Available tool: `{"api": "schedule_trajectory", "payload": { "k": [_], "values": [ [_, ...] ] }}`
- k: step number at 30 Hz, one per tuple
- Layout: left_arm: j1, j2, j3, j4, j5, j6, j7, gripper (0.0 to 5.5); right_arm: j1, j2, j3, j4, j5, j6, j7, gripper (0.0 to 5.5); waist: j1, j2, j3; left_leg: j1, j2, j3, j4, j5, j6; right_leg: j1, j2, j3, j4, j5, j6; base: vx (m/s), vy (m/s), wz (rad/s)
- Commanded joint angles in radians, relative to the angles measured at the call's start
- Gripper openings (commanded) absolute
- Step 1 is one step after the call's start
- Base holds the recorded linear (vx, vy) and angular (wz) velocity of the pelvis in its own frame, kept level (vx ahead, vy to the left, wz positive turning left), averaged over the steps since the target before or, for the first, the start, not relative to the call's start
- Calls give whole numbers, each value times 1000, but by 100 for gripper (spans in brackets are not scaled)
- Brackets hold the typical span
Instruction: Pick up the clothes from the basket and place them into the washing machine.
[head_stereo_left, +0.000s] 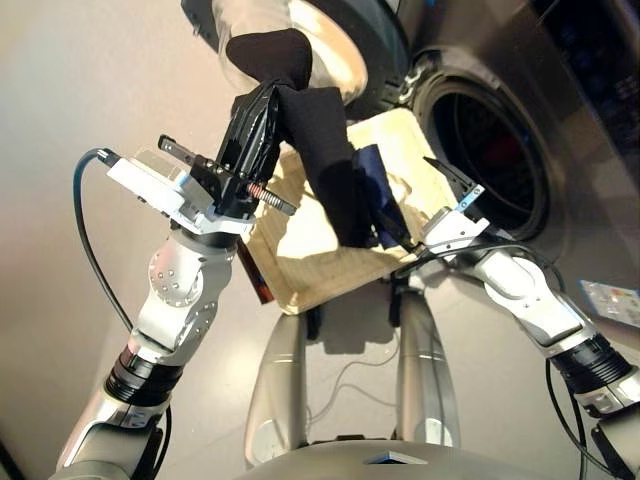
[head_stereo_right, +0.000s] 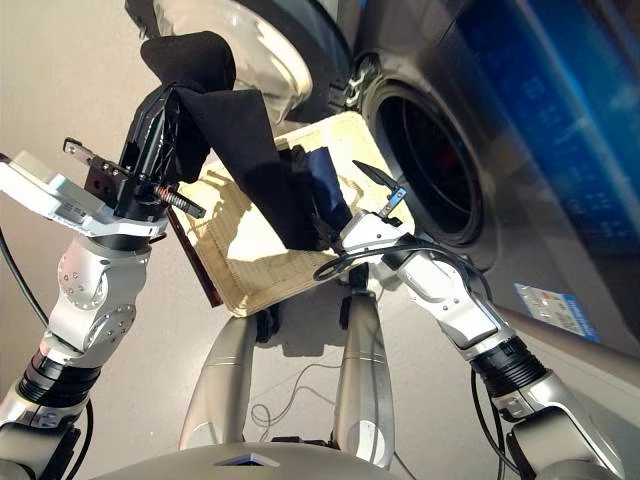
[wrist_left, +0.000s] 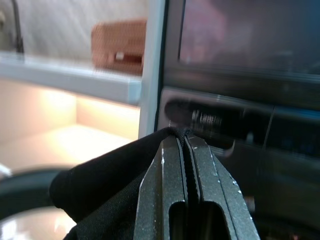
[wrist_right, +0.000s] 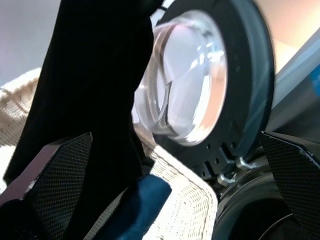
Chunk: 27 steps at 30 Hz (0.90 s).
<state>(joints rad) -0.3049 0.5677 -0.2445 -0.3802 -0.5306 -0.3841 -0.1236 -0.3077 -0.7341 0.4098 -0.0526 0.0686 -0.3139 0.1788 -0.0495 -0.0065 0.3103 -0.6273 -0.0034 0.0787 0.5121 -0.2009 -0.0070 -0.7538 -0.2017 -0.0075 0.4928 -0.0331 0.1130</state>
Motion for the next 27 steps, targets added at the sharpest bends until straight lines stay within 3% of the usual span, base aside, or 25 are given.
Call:
{"api": "schedule_trajectory", "payload": {
  "k": [1,3,8,11,21,27],
  "values": [
    [-58,-7,-22,-65,13,-49,-26,0,-16,33,47,-18,64,-22,41,550,5,-4,-80,37,-52,-14,-204,165,28,138,10,-51,-173,73,9,119,-39,-40],
    [-71,-11,-24,-69,11,-48,-27,0,-22,61,66,5,54,-13,37,550,6,-6,-84,64,-52,-15,-237,185,26,166,10,-52,-204,87,8,82,-32,16],
    [-151,-74,-91,-92,-19,-39,-5,0,-46,254,153,178,156,26,25,550,20,4,-94,139,-53,-29,-296,207,22,249,6,-69,-254,94,8,68,-26,72],
    [-195,-94,-132,-101,-26,-32,13,0,-106,317,207,216,120,33,-6,550,26,10,-96,159,-53,-35,-308,212,21,270,6,-72,-263,95,7,17,-4,5],
    [-259,-151,-196,-117,-82,-9,46,0,-193,395,238,201,159,58,-75,550,34,9,-119,204,-40,-46,-353,230,11,333,18,-79,-330,108,8,0,0,0],
    [-255,-159,-199,-153,-110,2,70,0,-202,444,200,250,143,71,-187,550,38,0,-138,229,-37,-46,-366,229,8,380,24,-77,-381,123,9,0,0,0]
  ]
}}
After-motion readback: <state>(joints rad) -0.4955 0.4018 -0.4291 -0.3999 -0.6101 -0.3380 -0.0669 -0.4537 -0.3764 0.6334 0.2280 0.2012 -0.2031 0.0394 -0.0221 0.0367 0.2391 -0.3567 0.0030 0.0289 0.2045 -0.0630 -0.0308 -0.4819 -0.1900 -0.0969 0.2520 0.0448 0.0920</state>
